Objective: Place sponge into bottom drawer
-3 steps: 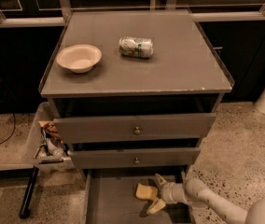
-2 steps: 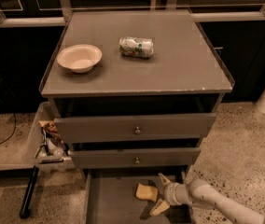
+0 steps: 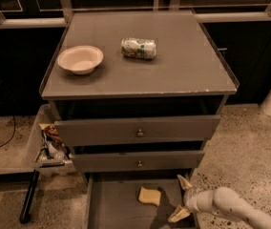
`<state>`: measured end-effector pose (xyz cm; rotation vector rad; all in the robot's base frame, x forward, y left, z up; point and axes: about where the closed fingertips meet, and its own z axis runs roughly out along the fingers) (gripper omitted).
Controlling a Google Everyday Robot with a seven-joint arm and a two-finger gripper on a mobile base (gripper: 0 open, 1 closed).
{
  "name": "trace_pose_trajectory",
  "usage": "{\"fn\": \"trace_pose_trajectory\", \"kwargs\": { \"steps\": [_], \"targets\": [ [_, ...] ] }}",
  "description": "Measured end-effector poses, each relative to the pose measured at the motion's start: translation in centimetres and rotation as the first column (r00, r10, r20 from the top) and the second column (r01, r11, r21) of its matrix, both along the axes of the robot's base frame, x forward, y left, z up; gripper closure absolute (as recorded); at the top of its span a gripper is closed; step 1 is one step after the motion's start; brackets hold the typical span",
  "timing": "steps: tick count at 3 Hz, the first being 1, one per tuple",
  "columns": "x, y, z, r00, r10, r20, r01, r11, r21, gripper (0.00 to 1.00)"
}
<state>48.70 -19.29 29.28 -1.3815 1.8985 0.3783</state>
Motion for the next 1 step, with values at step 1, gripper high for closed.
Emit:
{"fn": "trace_pose_trajectory", "kwargs": {
  "steps": [1],
  "targets": [
    [-1.06, -4.56, 3.48, 0.9975, -0.051, 0.048, 0.051, 0.999, 0.010, 0.00]
  ]
}}
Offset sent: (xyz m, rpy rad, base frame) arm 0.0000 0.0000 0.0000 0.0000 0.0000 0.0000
